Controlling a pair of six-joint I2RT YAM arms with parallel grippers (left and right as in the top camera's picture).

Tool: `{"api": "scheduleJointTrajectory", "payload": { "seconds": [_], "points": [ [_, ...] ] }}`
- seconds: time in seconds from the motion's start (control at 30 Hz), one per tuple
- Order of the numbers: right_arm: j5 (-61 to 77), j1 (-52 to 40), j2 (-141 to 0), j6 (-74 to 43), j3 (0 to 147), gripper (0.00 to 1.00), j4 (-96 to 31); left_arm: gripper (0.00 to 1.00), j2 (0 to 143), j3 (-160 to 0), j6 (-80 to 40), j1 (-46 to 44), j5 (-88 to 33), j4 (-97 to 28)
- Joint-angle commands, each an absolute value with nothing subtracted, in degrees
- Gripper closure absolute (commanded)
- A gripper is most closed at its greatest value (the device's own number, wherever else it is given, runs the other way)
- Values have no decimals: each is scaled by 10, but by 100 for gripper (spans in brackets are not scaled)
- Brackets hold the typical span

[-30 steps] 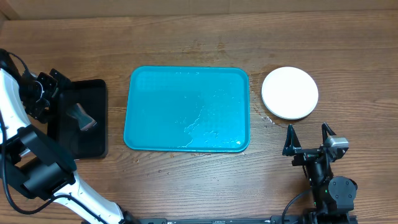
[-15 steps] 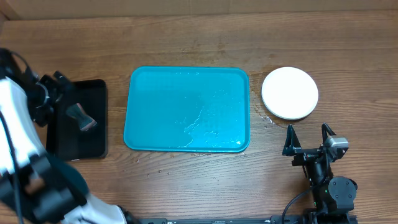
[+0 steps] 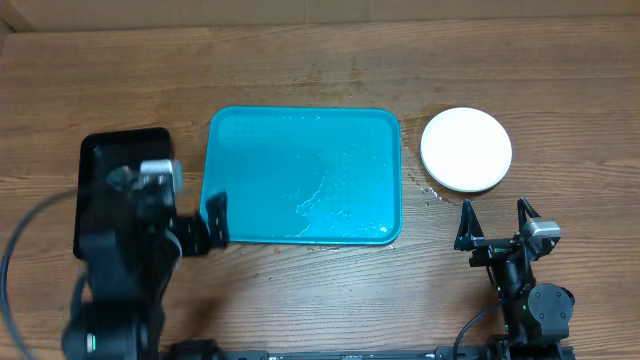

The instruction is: Clean dirty plates on tray and stack at the side

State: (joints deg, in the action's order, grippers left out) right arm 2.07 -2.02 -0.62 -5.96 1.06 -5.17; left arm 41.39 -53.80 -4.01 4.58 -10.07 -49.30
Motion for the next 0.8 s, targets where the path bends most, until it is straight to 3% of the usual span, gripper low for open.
{"api": "scheduleJointTrajectory", "payload": {
  "seconds": [0.0,0.13,0.5,0.77],
  "points": [
    [15,-23,-2,-59,5,0,-47,0,343,-509,-12,41,-84,-486],
    [15,-23,-2,-59,5,0,-47,0,306,-435,-12,41,-83,-433],
    [15,-23,-2,-59,5,0,-47,0,91,-118,-47,41,-122,-99],
    [15,-23,-2,-59,5,0,-47,0,22,-31,-222,30,46,-22]
  ]
}}
